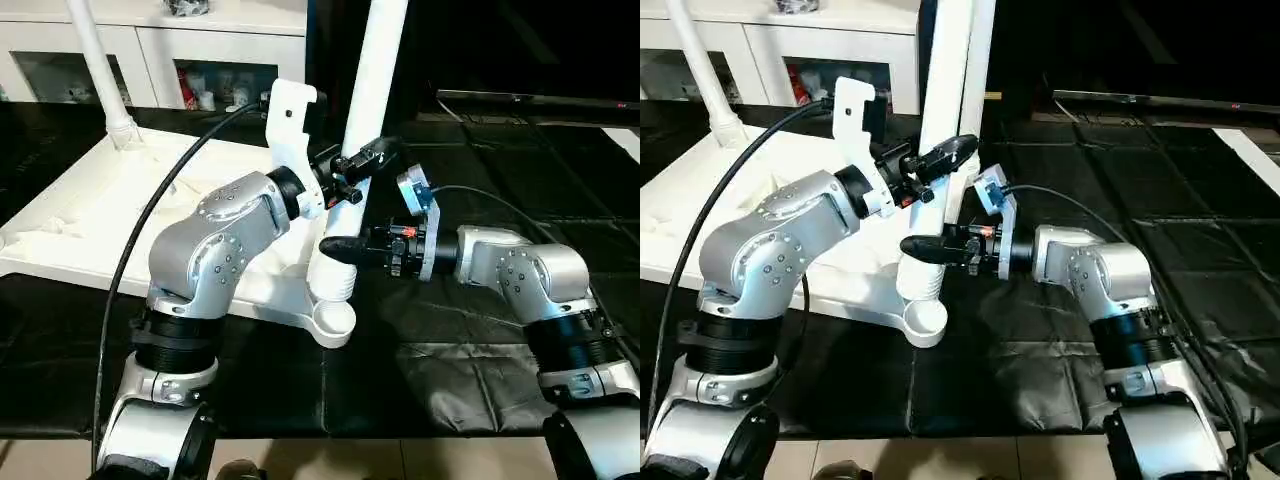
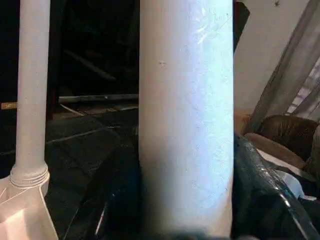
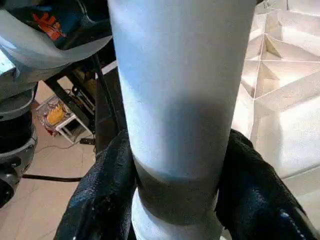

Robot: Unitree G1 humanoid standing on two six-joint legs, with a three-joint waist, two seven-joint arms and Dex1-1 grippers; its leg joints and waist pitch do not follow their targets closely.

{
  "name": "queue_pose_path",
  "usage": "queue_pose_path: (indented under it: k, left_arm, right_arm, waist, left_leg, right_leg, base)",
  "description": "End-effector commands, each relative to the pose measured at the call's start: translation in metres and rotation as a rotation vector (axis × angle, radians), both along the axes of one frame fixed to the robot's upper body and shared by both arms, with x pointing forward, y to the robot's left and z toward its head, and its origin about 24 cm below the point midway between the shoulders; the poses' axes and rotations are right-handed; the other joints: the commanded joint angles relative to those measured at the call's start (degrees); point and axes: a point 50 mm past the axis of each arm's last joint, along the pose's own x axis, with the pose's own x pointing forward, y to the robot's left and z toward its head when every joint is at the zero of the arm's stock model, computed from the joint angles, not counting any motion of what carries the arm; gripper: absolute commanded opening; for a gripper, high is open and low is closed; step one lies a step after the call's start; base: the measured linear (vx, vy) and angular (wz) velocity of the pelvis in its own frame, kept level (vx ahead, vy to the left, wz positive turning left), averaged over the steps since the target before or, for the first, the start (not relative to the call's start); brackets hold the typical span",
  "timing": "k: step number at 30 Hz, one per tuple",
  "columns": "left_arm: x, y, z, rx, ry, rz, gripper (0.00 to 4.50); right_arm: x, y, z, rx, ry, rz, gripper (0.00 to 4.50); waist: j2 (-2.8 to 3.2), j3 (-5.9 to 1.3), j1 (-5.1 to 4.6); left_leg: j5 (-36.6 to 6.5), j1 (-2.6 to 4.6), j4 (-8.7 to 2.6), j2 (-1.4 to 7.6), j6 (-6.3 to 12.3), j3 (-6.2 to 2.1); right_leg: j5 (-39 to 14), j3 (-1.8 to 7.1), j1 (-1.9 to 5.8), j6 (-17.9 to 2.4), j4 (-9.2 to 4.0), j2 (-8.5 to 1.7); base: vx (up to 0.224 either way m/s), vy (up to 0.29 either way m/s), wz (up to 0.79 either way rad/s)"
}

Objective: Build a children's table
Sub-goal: Pick table leg

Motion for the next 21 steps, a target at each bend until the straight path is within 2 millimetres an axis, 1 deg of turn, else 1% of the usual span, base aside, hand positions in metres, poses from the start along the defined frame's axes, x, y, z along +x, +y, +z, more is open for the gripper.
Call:
queue_pose_path:
  k: [1,4,9,10,11,13,14,15,16,19,20,21]
  left_arm:
    - [-0.0034,-0.007,0.0132,-0.009,-0.049,-0.038,1.84]
    - [-0.0035,-0.0078,0.0132,-0.016,-0.046,-0.042,1.84]
    - [-0.0033,-0.0081,0.0132,-0.02,-0.046,-0.041,1.84]
    - [-0.0032,-0.0081,0.0133,-0.021,-0.046,-0.041,1.84]
    - [-0.0032,-0.0082,0.0135,-0.022,-0.046,-0.042,1.84]
    - [-0.0036,-0.0088,0.0137,-0.023,-0.046,-0.048,1.84]
    - [-0.0036,-0.0089,0.0137,-0.023,-0.046,-0.049,1.84]
    - [-0.0039,-0.0091,0.0138,-0.023,-0.046,-0.052,1.84]
    - [-0.0045,-0.0097,0.014,-0.024,-0.046,-0.058,1.84]
    - [-0.0049,-0.01,0.0141,-0.024,-0.046,-0.061,1.84]
    - [-0.0051,-0.0101,0.0142,-0.025,-0.045,-0.064,1.84]
    - [-0.0052,-0.0102,0.0142,-0.025,-0.045,-0.065,1.84]
  right_arm:
    - [-0.0014,0.006,0.0063,0.037,-0.011,0.055,1.94]
    - [-0.0027,0.0071,0.0087,0.074,-0.011,0.07,1.92]
    - [-0.0044,0.0082,0.0073,0.064,-0.032,0.091,1.91]
    - [-0.0042,0.0083,0.0067,0.063,-0.028,0.088,2.47]
    - [-0.004,0.0083,0.0065,0.065,-0.024,0.086,2.61]
    - [-0.0034,0.0087,0.0061,0.068,-0.023,0.081,2.67]
    - [-0.0033,0.0088,0.006,0.068,-0.024,0.08,2.96]
    - [-0.0031,0.009,0.0058,0.067,-0.025,0.078,2.96]
    - [-0.003,0.0096,0.0057,0.067,-0.025,0.079,3.07]
    - [-0.0034,0.0101,0.0058,0.072,-0.023,0.087,3.07]
    - [-0.0037,0.0104,0.0057,0.075,-0.021,0.091,3.07]
    - [-0.0039,0.0105,0.0056,0.075,-0.019,0.095,3.07]
  waist:
    - [-0.62,-5.13,0.02]
    - [-0.62,-5.12,-0.02]
    - [-0.61,-5.13,0.03]
    - [-0.66,-5.13,0.01]
    - [-0.66,-5.11,0.0]
    - [-0.68,-5.13,0.05]
    - [-0.65,-5.1,0.05]
    - [-0.62,-5.14,0.06]
    - [-0.63,-5.12,-0.02]
    - [-0.59,-5.11,0.0]
    - [-0.74,-5.12,0.01]
    - [-0.69,-5.14,0.04]
  left_leg:
    - [-5.09,0.08,-3.45,1.26,0.56,-0.18]
    - [-5.11,0.07,-3.47,1.28,0.58,-0.2]
    - [-5.14,0.08,-3.48,1.32,0.61,-0.22]
    - [-5.1,0.08,-3.45,1.26,0.65,-0.19]
    - [-5.09,0.05,-3.46,1.26,0.66,-0.2]
    - [-5.12,0.04,-3.45,1.24,0.78,-0.18]
    - [-5.07,0.03,-3.47,1.26,0.75,-0.2]
    - [-5.0,0.07,-3.45,1.28,0.74,-0.2]
    - [-5.12,0.05,-3.47,1.31,0.71,-0.21]
    - [-5.5,0.12,-3.48,1.32,0.71,-0.21]
    - [-5.32,0.12,-3.47,1.31,0.74,-0.2]
    - [-5.15,0.09,-3.48,1.31,0.74,-0.21]
  right_leg:
    - [-13.84,3.09,3.81,-6.94,-3.99,-4.05]
    - [-13.8,3.07,3.83,-7.0,-3.99,-4.04]
    - [-13.91,3.08,3.83,-6.95,-3.98,-4.08]
    - [-13.87,3.07,3.82,-6.94,-3.99,-4.03]
    - [-13.95,3.06,3.85,-6.93,-3.99,-4.03]
    - [-14.38,3.06,3.87,-6.8,-4.06,-4.08]
    - [-14.47,3.05,3.84,-6.82,-4.05,-4.09]
    - [-14.35,3.05,3.8,-6.91,-4.02,-4.09]
    - [-14.06,3.03,3.81,-7.17,-4.01,-4.05]
    - [-14.26,3.03,3.81,-7.16,-4.04,-4.07]
    - [-14.09,3.06,3.82,-7.09,-4.03,-4.05]
    - [-13.96,3.06,3.85,-7.12,-3.97,-4.08]
  base:
    - [0.0,0.0,0.0]
    - [0.0,0.0,0.0]
    - [0.0,0.0,0.0]
    - [0.0,0.0,0.0]
    - [0.0,0.0,0.0]
    - [0.0,0.0,0.0]
    - [0.0,0.0,0.0]
    - [0.0,0.0,0.0]
    - [0.0,0.0,0.0]
    - [0.0,0.0,0.0]
    - [0.0,0.0,0.0]
    - [0.0,0.0,0.0]
